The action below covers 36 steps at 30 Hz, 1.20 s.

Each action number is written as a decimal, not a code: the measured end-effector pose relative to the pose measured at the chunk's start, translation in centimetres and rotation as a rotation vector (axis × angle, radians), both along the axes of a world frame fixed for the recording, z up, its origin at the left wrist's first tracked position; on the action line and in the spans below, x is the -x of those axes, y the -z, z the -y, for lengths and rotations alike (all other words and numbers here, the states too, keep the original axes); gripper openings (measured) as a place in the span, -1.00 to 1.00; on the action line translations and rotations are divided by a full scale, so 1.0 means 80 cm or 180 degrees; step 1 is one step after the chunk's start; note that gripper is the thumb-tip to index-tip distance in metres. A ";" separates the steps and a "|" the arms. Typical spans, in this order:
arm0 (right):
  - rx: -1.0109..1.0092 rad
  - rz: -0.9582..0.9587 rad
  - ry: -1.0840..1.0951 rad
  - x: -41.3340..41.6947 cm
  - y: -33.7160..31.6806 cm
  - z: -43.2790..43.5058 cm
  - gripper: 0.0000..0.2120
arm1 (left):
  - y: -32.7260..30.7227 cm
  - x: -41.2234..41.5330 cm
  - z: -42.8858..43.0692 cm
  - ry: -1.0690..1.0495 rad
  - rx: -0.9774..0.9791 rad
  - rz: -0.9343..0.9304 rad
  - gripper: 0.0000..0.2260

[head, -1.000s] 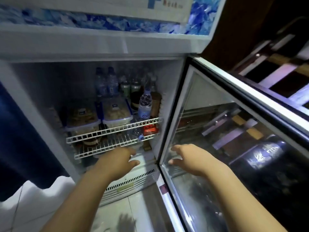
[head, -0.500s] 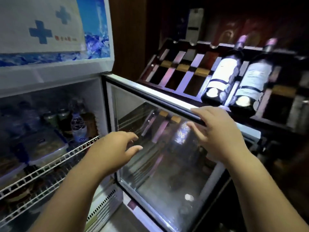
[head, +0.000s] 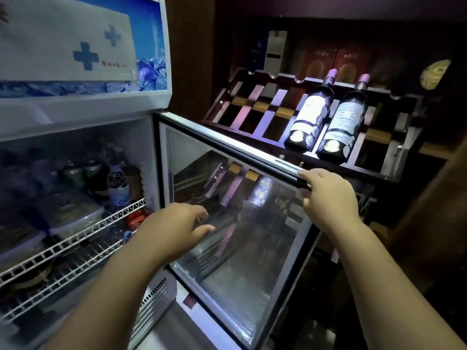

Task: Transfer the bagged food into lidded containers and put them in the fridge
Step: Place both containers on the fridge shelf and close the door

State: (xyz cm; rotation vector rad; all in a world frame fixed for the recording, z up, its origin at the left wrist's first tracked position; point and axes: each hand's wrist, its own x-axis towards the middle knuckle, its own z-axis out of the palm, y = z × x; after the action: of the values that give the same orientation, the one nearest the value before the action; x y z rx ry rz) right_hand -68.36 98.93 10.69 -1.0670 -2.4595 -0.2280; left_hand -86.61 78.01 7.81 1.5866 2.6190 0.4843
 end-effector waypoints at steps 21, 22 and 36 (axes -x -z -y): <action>-0.0153 -0.1529 -0.3509 0.133 0.057 0.322 -0.59 | 0.067 -0.011 0.334 -0.2075 0.0213 0.0678 -0.79; -0.0142 -0.1620 -0.3627 0.151 0.063 0.338 -0.61 | 0.067 -0.009 0.352 -0.2256 0.0204 0.0686 -0.82; -0.0372 -0.2081 -0.4320 0.386 0.077 0.469 -0.72 | 0.043 0.048 0.454 -0.3681 0.0005 0.0393 -0.81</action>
State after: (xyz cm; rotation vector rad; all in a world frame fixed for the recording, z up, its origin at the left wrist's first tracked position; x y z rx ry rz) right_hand -99.22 61.37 4.50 0.6164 -1.9747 0.3507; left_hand -90.41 41.70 4.35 -0.1362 3.1284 0.5435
